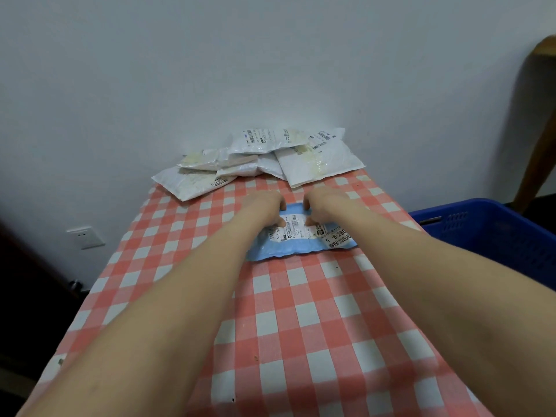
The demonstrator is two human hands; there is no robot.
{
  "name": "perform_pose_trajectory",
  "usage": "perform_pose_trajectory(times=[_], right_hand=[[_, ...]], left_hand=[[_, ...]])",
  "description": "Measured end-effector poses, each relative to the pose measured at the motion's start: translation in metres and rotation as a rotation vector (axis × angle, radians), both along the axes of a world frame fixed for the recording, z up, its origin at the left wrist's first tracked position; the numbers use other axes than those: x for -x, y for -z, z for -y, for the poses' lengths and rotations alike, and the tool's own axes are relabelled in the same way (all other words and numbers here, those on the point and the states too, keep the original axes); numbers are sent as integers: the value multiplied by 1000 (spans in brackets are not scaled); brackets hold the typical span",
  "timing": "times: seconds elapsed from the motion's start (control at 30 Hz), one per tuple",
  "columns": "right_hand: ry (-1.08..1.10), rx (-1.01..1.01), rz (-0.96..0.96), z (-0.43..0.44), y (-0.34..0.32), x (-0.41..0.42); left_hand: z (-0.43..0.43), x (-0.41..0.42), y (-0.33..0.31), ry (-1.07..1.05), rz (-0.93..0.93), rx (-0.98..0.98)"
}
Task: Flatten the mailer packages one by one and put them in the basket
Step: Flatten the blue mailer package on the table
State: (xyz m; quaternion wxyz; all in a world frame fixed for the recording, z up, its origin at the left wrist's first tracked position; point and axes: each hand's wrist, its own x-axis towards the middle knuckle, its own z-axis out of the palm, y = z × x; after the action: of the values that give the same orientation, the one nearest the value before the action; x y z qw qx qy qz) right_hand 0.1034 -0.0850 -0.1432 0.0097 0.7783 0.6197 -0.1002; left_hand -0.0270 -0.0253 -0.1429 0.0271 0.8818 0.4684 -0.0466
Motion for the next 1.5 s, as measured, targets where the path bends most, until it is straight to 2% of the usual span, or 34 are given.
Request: perform_pose_trajectory(times=[0.27,0.33,0.4,0.47,0.53,0.63,0.73,1.1,1.27,1.4,1.5], right_hand=[[-9,-25,22,-2,1,1],[-8,-20,-23,1,-1,0],[-2,-48,-147,4,-6,-5],[33,-168,-223,7,-12,-14],[63,-213,-178,8,-14,-21],[17,-76,-154,5,-8,-18],[-21,-24,-96,1,-1,-12],[7,9,-70,-18,3,-12],[-2,-24,-102,-8,3,-12],[-19,-76,-231,9,-1,-17],[-7,-93,-212,21,-8,-19]], left_hand=[[4,-6,2,39,15,-183],[7,-4,0,49,20,-192],[7,-1,-3,60,35,-155],[4,2,-7,49,111,-95],[3,2,-9,37,190,-58],[3,-3,-8,49,134,15],[0,-6,0,25,97,73],[-12,-17,15,-28,114,17],[-5,-9,14,-13,147,-25],[2,11,3,13,234,60],[11,21,-4,26,213,63]])
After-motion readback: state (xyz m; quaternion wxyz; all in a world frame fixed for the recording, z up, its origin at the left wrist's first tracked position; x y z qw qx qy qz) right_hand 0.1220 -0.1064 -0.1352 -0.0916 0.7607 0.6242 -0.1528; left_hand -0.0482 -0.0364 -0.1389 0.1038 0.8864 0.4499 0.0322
